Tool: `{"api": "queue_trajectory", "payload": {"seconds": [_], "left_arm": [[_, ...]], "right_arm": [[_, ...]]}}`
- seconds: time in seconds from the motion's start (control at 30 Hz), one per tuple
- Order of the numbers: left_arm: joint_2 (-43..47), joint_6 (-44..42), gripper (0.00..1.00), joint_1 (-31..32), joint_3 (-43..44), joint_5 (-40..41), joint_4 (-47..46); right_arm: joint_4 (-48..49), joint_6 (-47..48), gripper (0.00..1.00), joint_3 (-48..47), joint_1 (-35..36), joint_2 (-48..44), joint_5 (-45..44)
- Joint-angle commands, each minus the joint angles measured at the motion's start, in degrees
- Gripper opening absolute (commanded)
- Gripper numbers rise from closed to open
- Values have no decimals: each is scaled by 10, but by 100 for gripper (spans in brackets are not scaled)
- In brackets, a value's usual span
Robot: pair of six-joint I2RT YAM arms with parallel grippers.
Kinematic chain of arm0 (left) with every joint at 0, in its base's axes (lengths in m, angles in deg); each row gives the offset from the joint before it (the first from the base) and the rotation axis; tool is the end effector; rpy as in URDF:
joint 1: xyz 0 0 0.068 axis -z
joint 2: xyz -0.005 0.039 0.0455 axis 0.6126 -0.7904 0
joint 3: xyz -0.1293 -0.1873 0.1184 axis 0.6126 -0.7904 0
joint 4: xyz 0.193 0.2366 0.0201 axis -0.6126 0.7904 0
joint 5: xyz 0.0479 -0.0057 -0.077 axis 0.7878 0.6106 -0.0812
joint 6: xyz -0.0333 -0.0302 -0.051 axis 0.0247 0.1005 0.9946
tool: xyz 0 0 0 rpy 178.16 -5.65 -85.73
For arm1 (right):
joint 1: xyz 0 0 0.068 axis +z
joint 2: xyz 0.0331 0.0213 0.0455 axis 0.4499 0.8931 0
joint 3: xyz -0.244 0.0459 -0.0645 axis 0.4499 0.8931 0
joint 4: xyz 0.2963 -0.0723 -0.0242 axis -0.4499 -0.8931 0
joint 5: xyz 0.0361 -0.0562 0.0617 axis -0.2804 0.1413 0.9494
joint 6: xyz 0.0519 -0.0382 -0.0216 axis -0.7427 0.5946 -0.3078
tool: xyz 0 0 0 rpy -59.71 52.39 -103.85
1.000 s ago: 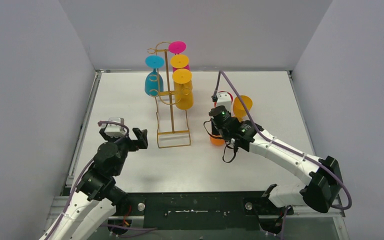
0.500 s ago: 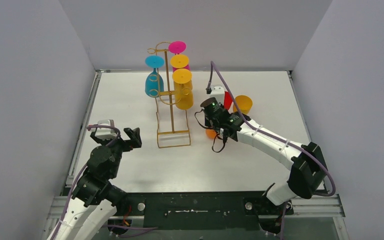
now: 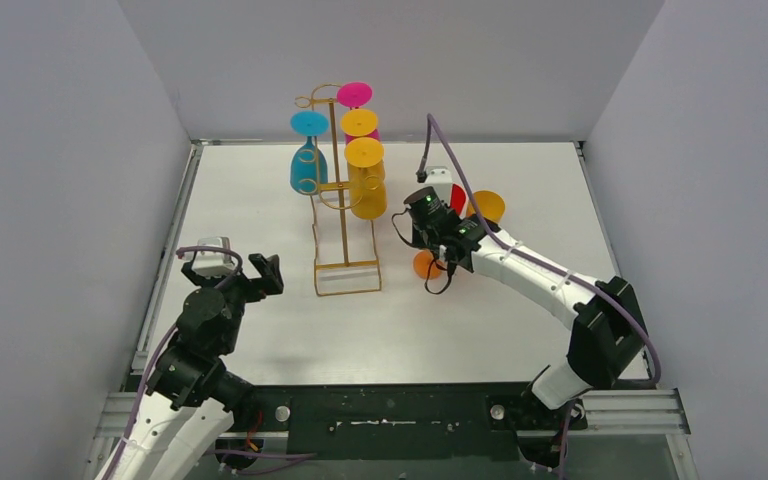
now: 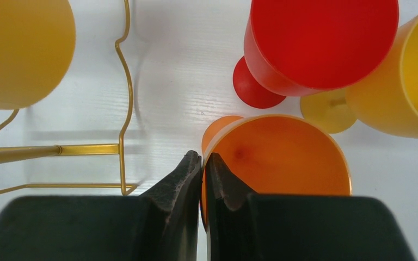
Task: Take the wine glass off the wine glass rack
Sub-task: Place the wine glass at the center of the board.
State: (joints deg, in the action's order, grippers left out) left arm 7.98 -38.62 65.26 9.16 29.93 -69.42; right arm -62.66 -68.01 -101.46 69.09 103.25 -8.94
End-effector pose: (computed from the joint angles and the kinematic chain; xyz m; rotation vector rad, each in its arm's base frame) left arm 0.1785 -0.0656 0.2902 -0.1929 1.6904 -0.1961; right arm 0.3047 0.2520 0.2368 -0.0702 2.3230 0.2215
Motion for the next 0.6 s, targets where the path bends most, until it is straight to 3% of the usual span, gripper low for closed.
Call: {"api": "queue_trajectory", "payload": {"seconds": [0.0, 0.57], "left_arm": [[3, -6, 98, -5, 10, -13, -9], [3, -11, 97, -14, 5, -34, -18]], "right_arm": [[3, -1, 0, -55, -3, 28, -2], [-6, 0, 9, -79, -9, 66, -28]]}}
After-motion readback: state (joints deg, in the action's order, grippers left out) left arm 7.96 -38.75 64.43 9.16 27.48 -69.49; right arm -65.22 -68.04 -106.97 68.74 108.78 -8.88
